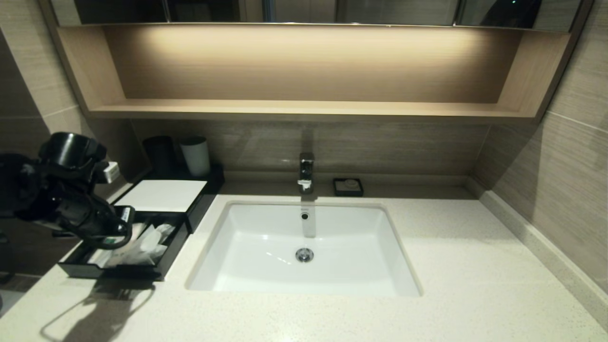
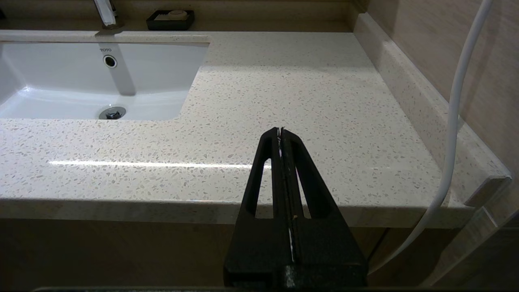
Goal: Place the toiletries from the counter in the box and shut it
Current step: Place the bathroom toiletry into the drawer
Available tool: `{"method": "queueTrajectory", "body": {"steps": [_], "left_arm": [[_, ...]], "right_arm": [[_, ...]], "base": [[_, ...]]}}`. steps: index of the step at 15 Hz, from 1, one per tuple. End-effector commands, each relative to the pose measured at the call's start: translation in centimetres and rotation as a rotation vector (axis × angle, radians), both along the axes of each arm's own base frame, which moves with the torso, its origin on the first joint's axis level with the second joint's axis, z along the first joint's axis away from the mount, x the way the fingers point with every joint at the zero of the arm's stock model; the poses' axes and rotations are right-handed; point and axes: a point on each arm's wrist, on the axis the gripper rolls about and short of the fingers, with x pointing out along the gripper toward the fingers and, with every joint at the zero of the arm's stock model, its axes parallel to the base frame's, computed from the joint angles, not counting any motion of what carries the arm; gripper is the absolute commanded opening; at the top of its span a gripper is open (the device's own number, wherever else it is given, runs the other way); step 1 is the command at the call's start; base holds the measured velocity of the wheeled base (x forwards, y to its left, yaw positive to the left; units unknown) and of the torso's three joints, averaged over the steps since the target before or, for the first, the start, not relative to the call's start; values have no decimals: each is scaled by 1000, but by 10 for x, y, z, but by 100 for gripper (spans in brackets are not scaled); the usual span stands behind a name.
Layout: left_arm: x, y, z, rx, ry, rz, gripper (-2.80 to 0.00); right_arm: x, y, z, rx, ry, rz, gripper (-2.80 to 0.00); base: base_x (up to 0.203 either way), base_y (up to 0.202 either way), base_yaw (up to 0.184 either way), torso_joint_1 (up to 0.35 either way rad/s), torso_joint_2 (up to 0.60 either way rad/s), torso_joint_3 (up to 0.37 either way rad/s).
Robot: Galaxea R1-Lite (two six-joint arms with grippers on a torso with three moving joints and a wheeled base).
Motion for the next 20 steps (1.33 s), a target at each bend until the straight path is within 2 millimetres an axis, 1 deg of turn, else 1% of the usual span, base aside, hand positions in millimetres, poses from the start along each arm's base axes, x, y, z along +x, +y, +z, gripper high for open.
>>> {"method": "queueTrajectory", "body": {"steps": [1,5,8,10,12,20], "left_arm": [[3,-4,-3,-15,6,2,-280],[11,-28,6,-18,-36,-71,-280],[22,-37,-6,-18,-2,-99,-280],[29,-38,-16,-16,29,-100,-280],[30,-38,-19,-17,36,-98,-280],[21,-31,-13,-12,33,-61,-280]], "right_arm": [[0,0,0,0,1,0,-280],[0,0,0,0,1,0,-280],[0,0,0,0,1,0,-280],[0,0,0,0,1,0,-280],[0,0,0,0,1,0,-280],[0,0,0,0,-1,0,-280]], "base": [[0,0,0,0,0,0],[0,0,0,0,0,0],[0,0,0,0,0,0],[0,0,0,0,0,0],[0,0,0,0,0,0],[0,0,0,0,0,0]]}}
